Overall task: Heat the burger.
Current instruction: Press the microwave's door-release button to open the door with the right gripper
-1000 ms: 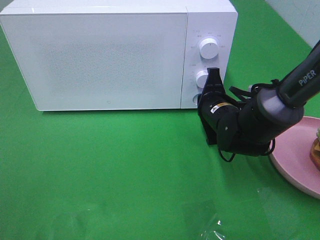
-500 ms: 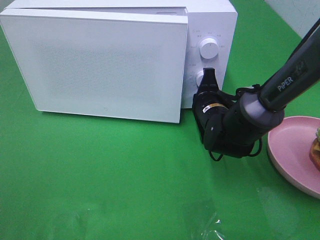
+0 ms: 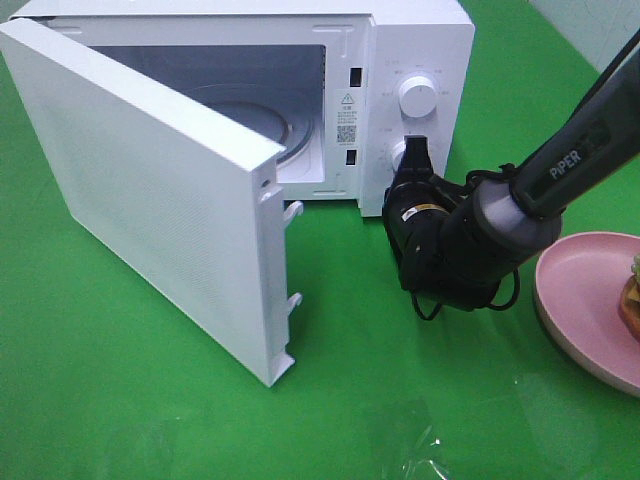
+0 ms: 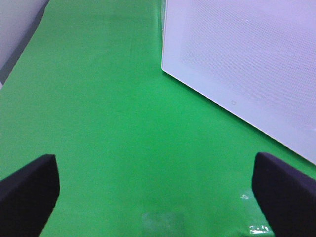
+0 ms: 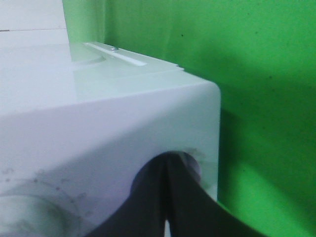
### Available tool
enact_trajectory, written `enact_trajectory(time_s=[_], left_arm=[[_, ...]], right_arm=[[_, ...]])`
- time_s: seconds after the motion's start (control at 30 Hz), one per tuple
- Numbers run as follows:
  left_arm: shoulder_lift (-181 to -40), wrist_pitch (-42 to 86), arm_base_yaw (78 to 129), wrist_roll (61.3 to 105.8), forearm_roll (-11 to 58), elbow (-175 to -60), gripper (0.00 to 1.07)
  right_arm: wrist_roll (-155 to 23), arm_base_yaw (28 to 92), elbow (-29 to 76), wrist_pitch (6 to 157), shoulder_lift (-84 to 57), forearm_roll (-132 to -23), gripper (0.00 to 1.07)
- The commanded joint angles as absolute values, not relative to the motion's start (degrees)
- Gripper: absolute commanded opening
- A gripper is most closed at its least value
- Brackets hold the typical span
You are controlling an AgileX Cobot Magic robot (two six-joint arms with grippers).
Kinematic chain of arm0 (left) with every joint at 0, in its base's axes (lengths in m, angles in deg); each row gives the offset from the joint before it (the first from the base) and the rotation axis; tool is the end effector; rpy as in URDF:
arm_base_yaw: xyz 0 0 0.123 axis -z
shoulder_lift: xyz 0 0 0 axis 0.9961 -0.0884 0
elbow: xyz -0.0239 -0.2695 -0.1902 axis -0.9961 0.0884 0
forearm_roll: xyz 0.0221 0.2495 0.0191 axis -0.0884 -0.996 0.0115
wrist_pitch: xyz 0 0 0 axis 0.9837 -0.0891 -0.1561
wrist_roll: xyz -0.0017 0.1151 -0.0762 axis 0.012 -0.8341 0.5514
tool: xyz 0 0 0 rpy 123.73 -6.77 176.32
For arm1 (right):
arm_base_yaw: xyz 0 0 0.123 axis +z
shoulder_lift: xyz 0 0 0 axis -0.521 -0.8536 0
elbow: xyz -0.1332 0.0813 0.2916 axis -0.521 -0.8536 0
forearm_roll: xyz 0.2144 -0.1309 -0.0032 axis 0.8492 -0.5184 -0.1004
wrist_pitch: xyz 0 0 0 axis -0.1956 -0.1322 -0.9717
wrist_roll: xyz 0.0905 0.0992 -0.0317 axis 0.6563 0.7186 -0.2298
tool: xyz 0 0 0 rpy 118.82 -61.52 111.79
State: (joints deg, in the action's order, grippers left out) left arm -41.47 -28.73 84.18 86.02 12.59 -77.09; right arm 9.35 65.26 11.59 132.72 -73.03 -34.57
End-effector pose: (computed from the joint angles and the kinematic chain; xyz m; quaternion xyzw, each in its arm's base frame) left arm -0.0133 -0.0078 0.2584 0.0061 0.8524 -0.0220 0.5225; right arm 0.4227 0.1911 0.0936 0.5640 0.5766 0.3992 0.4359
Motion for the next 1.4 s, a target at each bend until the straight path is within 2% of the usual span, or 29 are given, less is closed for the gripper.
enact_trajectory(time_s=[0.03,0.6,1.17,1.23,1.4], left_arm=[[-41.24,-28.04,84.24,86.30,12.48,-77.03,0.98],[-41.24,-28.04,84.24,86.30,12.48,-77.03,0.98],[-41.24,-28.04,84.24,86.25,12.48,-77.03,0.98],[-41.24,-28.04,84.24,86.25,12.48,-77.03,0.98],[-41.24,-28.04,84.24,86.25,12.48,-77.03,0.98]], right_arm=[[8.72,61.65,18.01,153.52,-72.86,-39.33,0.00],[12.04,62.80,17.38,147.10,-72.51,-39.10,0.00],[16.45,65.43,8.50,137.99,-67.24,-39.21,0.00],[16.45,65.43,6.32,132.49,-65.12,-40.93,0.00],[16.45,65.43,4.49,130.89,-63.29,-42.36,0.00]])
